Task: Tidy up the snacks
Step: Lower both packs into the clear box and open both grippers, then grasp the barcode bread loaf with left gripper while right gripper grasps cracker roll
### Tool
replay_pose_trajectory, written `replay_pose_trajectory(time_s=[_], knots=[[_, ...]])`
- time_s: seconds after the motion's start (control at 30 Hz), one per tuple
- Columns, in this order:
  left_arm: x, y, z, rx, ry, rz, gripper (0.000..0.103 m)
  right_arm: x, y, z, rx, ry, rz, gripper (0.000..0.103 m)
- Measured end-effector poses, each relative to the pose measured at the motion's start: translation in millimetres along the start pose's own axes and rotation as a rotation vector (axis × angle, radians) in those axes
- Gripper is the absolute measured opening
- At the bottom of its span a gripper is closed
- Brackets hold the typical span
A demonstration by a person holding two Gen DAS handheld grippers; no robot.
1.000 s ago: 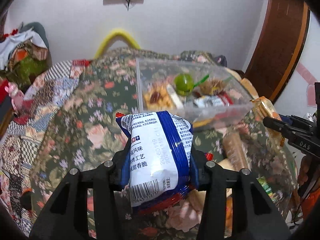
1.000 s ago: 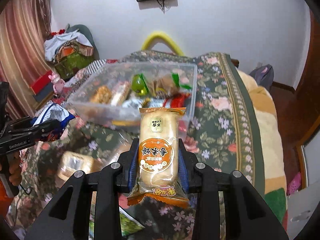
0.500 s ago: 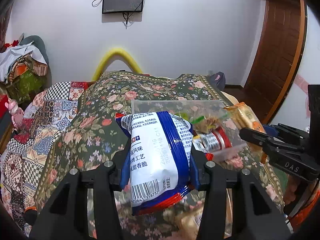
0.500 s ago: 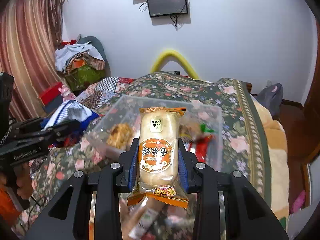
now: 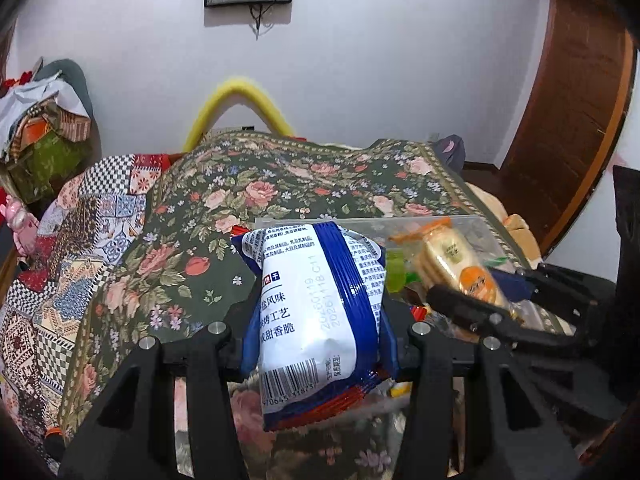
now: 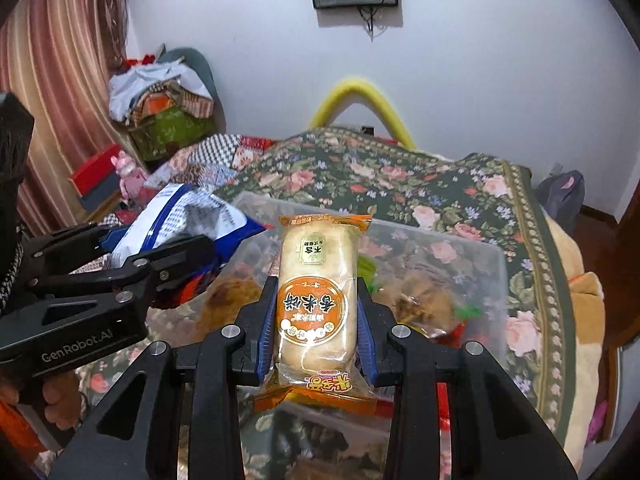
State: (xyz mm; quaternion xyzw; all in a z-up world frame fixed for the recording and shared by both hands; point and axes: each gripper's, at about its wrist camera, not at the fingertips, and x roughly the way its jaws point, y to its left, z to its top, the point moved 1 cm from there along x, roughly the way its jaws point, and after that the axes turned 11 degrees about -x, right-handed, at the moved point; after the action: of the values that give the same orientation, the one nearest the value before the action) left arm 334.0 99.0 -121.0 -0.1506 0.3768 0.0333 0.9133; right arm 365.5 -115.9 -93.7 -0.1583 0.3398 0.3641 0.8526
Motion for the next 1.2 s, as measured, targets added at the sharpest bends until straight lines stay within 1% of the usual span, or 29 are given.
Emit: replay_pose_trajectory(time_s=[0.1,0.17,0.23,0.4,0.53,0.57,0.63,0.8,0.93,1.07,1.2], knots=[[17,1,0,0.011,0.028,0.008,0.048,12,-2,0,0.0,0.033,0.01,0.032],[28,0,-1,0.031,0.034,0.037,0.048,20,-1,-1,-0.007,0.061,0.001,0.032],[35,1,-3,0.037,0.039,0.039,0.048,27,-1,-4,-0.017,0.086,-0.003,0.032],[39,-4,-6,0.049,0.039,0.038,0.05,33,2,-9,-0.032,0.123,0.013,0.032],[36,-5,-7,0.046,0.05,0.029,0.053,30,5,-9,-0.052,0.116,-0.006,0.033],[33,-5,-6,0.043,0.053,0.025,0.054,30,6,-9,-0.056,0.118,-0.005,0.036],[27,-4,-5,0.039,0.052,0.024,0.054,25,5,-9,-0.051,0.117,-0.008,0.044],[-6,-6,-2,0.034,-0.004,0.019,0.055,2,1,-8,-0.039,0.08,-0.019,0.044],[-32,-9,-5,0.041,-0.024,0.011,0.058,-21,-2,-10,-0.018,0.051,-0.016,0.045],[-52,-13,-19,0.06,-0.019,-0.001,0.063,-43,-2,-19,-0.014,0.038,-0.017,0.048],[-66,-16,-40,0.068,0.014,-0.024,0.067,-63,1,-38,-0.019,0.043,-0.022,0.049]])
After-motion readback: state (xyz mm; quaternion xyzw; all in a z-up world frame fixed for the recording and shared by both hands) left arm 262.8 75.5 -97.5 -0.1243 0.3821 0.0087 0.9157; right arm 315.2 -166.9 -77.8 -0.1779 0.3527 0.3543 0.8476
